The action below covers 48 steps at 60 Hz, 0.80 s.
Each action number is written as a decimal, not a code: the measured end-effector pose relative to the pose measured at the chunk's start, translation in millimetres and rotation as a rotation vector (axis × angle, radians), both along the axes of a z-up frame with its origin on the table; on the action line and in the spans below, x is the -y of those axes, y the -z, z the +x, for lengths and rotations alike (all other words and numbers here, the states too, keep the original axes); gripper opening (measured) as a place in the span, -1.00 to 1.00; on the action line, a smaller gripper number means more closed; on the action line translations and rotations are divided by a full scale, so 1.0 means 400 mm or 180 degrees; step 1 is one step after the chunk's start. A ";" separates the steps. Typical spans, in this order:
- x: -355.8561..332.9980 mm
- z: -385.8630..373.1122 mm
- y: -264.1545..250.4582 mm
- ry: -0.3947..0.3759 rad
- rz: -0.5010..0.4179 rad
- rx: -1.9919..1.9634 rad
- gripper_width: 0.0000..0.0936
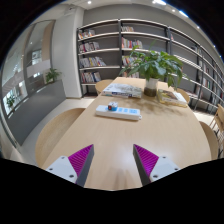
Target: Unplug charger
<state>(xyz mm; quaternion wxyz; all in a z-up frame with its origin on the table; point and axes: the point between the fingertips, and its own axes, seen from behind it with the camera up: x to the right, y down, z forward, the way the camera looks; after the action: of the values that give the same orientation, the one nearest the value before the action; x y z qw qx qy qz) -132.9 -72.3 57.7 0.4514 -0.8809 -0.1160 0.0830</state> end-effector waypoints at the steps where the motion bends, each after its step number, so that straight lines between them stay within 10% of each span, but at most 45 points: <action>1: -0.023 -0.015 0.004 0.0015 -0.0002 0.0001 0.67; 25: -0.516 -0.158 0.049 0.0485 0.0015 0.0005 0.46; 30: -0.564 -0.157 0.071 0.0539 -0.0030 0.0003 0.22; 34: -0.587 -0.151 0.085 0.0594 -0.0061 0.0061 -0.40; 48: -0.579 -0.148 0.090 0.0674 -0.0225 0.0053 -0.75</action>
<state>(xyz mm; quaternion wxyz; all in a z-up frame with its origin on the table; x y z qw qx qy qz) -192.2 159.3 21.6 0.4254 -0.9042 -0.0231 0.0316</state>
